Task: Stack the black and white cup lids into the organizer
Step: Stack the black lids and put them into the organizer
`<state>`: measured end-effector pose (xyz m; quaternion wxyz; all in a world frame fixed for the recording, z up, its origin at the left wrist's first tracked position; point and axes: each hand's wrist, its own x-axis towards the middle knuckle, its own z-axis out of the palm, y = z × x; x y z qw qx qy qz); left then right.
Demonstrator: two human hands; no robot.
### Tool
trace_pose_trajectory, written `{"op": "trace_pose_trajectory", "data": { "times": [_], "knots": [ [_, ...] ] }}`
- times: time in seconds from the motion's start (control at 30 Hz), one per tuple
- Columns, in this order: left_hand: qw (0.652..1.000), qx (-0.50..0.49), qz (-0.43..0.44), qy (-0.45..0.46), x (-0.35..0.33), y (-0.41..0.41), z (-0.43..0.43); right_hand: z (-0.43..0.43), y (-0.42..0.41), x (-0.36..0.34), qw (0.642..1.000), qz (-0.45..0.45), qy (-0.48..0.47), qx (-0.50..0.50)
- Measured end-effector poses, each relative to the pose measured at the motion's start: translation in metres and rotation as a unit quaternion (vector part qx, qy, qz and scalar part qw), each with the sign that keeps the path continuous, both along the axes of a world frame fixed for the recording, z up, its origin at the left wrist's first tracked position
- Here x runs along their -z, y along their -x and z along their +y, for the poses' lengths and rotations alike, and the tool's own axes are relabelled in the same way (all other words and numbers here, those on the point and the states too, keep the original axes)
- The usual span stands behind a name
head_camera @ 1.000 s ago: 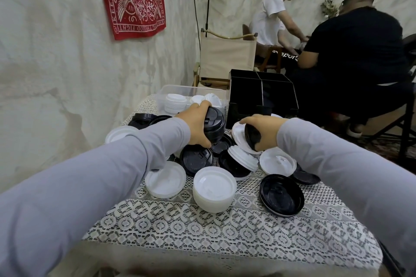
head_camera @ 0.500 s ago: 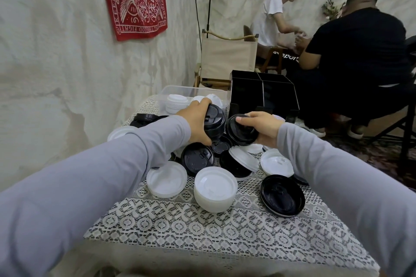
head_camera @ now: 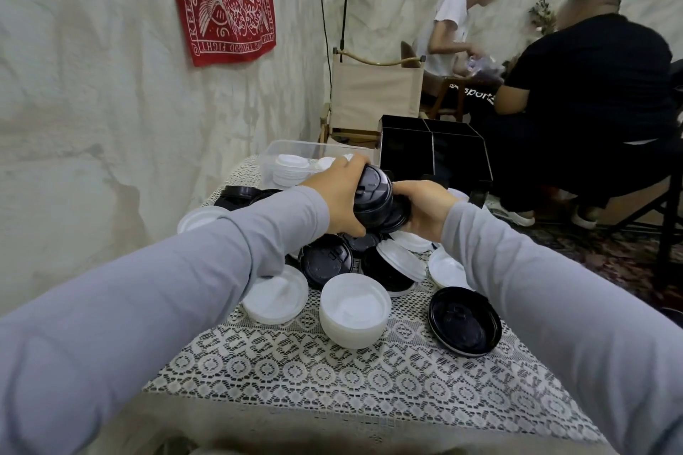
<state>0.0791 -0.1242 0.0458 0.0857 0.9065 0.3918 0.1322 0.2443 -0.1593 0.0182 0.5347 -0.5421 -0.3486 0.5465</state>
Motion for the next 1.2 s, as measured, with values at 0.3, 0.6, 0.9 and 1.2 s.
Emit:
{"op": "trace_pose_trajectory", "data": {
  "times": [0.3, 0.6, 0.9, 1.2],
  "knots": [
    [0.999, -0.020, 0.022, -0.015, 0.004, -0.006, -0.004, 0.001, 0.015, 0.005, 0.998, 0.050, 0.034, 0.012],
    [0.999, -0.022, 0.039, -0.020, 0.008, -0.007, -0.007, 0.002, 0.026, 0.002, 0.993, 0.109, 0.033, 0.006],
    [0.998, -0.018, 0.052, -0.025, 0.009, -0.007, -0.008, 0.001, 0.031, 0.002, 0.990, 0.136, 0.013, 0.028],
    [0.998, -0.024, 0.045, -0.042, 0.013, -0.006, -0.005, -0.005, 0.029, -0.003, 0.998, 0.048, -0.001, 0.028]
  ]
}}
